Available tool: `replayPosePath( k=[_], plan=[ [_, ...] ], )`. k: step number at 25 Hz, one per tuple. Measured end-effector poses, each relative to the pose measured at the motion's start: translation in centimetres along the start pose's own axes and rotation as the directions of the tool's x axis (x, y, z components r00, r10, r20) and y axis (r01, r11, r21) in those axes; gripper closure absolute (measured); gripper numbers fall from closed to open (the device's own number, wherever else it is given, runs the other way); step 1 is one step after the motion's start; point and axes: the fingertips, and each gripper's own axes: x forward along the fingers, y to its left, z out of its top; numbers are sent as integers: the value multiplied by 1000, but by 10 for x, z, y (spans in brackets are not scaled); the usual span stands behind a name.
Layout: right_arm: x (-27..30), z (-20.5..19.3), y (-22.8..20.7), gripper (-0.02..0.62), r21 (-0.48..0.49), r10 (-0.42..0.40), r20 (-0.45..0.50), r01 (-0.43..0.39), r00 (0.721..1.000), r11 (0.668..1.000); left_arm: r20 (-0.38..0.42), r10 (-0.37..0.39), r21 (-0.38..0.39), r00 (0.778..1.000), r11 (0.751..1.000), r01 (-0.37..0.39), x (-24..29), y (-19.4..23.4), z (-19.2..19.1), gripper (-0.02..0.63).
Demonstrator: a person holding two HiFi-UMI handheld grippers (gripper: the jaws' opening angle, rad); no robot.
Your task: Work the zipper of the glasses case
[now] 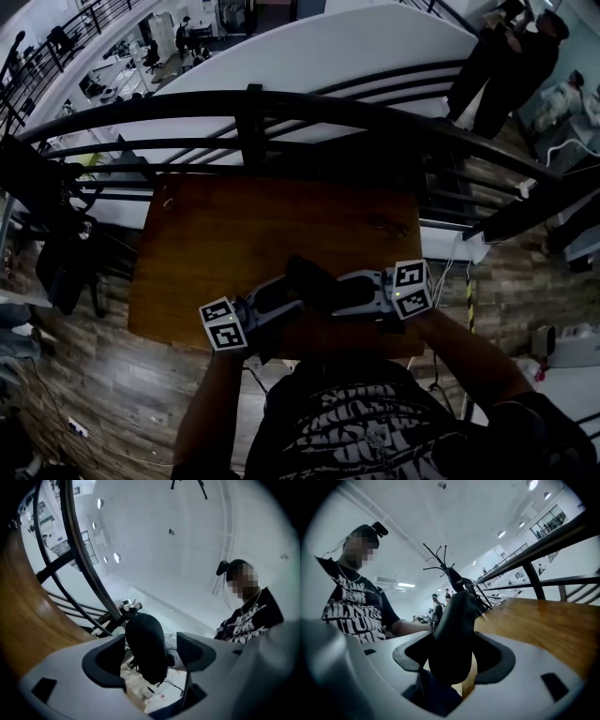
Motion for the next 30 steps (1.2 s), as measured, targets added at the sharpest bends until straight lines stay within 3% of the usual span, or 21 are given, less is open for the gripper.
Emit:
replayPosePath(
  k=[4,8,12,14,17,21,23,27,30],
  plan=[
    [6,7,34,325,-64,111,-42,-113,993,991,-16,-119,34,993,992,119,10,-28,9,220],
    [12,7,53,325,-124,148,-66,-156,987,980,-43,-174,101,984,979,177,34,-53,8,212],
    [-4,9,52,325,-126,153,-35,-156,988,980,-18,-138,158,990,978,139,52,-57,10,216],
    [-14,7,51,325,-140,144,-35,-147,989,979,-33,-121,207,992,970,125,63,-61,7,304],
    [-33,5,51,325,-167,128,-39,-133,991,977,-70,-84,305,994,947,101,83,-75,1,314],
    [-63,5,44,327,-160,112,-54,-120,992,980,-105,25,447,994,894,24,91,-82,2,319],
    [-78,8,38,327,-170,93,-64,-102,994,980,-132,127,538,983,842,-37,90,-79,2,321],
    [-105,21,36,328,-187,74,-107,-93,991,978,-210,323,706,923,703,-86,107,-73,-19,321],
    [-107,30,55,344,-183,108,-174,-140,979,973,-243,426,748,871,654,-111,117,-63,-41,321]
  ],
)
